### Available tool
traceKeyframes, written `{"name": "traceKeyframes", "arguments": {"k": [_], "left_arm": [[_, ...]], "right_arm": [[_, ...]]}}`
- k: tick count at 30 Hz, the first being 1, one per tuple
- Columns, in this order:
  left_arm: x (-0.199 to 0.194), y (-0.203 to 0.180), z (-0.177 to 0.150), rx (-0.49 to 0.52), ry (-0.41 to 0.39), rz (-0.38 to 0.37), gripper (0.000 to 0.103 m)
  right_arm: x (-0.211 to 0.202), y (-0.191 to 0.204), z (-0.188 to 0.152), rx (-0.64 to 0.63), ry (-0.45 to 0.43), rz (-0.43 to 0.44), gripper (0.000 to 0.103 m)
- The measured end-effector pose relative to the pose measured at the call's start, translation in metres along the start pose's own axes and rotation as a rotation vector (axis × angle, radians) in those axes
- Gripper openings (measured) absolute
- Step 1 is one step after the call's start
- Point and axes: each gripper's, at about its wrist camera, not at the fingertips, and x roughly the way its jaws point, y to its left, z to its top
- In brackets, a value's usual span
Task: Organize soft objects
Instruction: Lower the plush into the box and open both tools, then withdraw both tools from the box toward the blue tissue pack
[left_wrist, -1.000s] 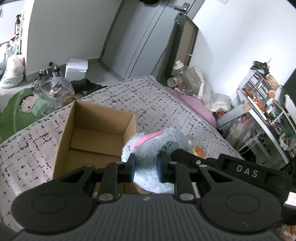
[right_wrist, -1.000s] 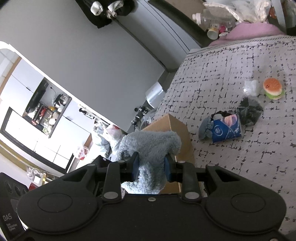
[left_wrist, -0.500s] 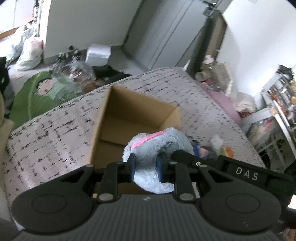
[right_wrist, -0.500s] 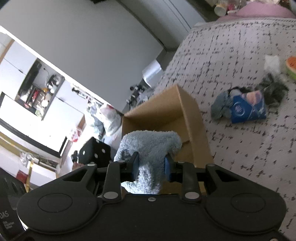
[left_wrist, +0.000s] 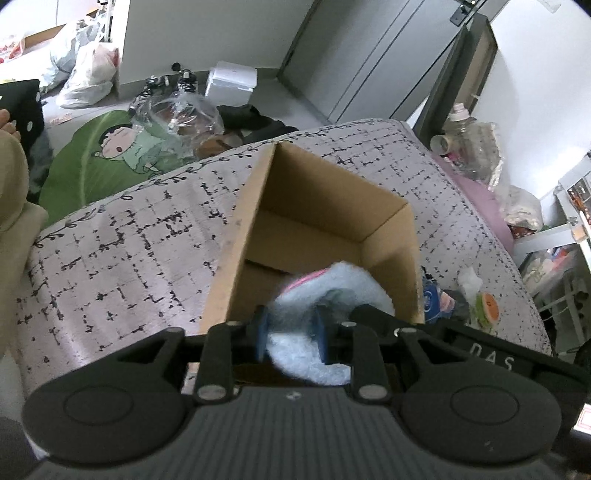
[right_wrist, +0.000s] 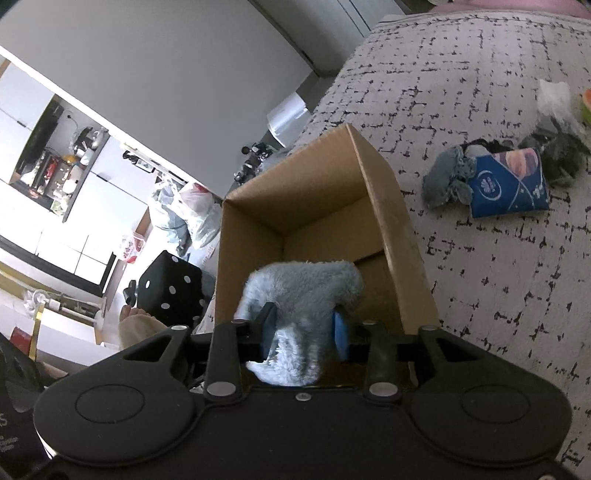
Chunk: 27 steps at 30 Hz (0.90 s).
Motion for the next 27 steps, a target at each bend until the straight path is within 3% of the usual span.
{"name": "traceKeyframes", "arguments": {"k": [3,9,16,27], "left_arm": [[-0.004,-0.004,0.002,0.027,-0.007,-0.001,0.031],[-0.019,-0.006,0.004,0.004,-0.051,0.002,0.05],[-0.037,-0.016,0.004,-0.001,-0.088,-0.008,0.084],[-0.063,-0.043,-0.006,0.053,-0.141,0.011,0.087]], "right_arm": [[-0.005,-0.001,-0.001,0.005,-0.012,0.013,0.036],[-0.025,-0.002,0.002,0.013,-0.058,0.02,0.058],[-0.052,-0.005,0.006,0.014,-0.128,0.018,0.08],[-0.097,-0.023,0.008,0.047,-0.227,-0.015,0.096]]}}
